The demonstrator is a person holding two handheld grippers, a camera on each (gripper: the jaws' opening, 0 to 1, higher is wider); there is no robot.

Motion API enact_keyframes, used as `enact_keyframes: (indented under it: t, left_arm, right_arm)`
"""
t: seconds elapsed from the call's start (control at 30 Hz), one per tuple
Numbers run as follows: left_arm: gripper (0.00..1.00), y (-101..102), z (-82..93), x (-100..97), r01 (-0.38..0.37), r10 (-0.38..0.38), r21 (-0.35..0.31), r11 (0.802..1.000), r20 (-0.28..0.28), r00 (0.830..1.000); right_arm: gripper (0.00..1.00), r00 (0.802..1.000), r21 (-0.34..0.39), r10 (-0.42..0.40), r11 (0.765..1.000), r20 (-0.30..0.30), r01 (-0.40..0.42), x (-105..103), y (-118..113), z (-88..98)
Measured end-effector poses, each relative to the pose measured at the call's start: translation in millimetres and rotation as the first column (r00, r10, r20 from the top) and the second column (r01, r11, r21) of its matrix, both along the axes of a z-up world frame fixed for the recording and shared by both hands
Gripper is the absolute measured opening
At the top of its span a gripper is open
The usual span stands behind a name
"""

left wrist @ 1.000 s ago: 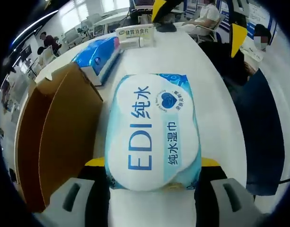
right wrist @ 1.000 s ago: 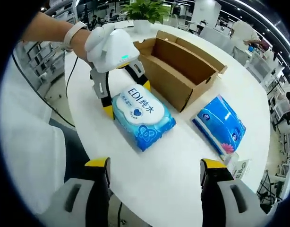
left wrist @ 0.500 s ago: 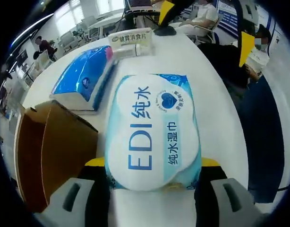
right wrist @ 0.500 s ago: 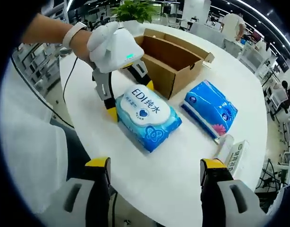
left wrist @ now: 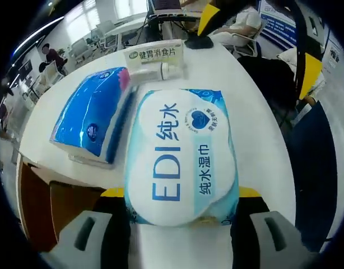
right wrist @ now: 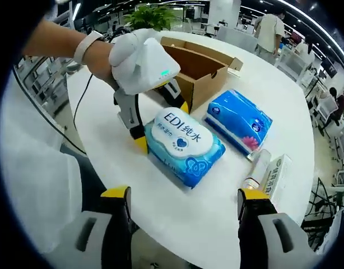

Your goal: Operate the shoe box by opening the lid, removing the specified soft item, and placing it in the target area until the item is outside and the box remains undamaged.

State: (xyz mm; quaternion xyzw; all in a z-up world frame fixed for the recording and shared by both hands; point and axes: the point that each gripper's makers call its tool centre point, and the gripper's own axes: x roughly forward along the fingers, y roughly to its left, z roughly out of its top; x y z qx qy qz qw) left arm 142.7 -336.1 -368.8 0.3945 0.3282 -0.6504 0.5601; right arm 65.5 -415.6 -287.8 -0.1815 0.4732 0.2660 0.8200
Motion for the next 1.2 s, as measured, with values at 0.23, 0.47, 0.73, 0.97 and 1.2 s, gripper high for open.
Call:
enact_keyframes:
  t: [0.23,0.47,0.73,0.97,1.2]
  left_arm:
    - [0.73,-23,0.2,2.4,0.000,0.000,-0.009,1.000,-0.002,1.000]
    - [0.73,-42,0.3,4.8,0.009,-0.009,-0.018,1.000,-0.001,1.000]
    - [0.73,-58,-0.7,6.9,0.017,-0.017,-0.019,1.000,0.000,1.000]
    - [0.73,-59,0.5,6.1,0.015,-0.016,-0.029,0.999,-0.002,1.000]
    - [0.73,-59,0.3,4.8,-0.014,0.014,-0.035,0.999,-0.003,1.000]
  right_arm:
    - [0.79,1.000,0.013,-0.022,1.000,-0.007,0.022,-4,-9,-3.2]
    - [0.79,0.999,0.011,-0.043,0.999,-0.014,0.043,-9,-19,-6.8]
    - [0.79,0.998,0.008,-0.060,0.998,-0.020,0.060,-14,-31,-11.3]
    - [0.79,0.997,0.010,-0.070,0.997,-0.028,0.070,-16,-35,-14.5]
    - [0.79,0.997,0.012,-0.068,0.998,-0.031,0.069,-16,-33,-15.5]
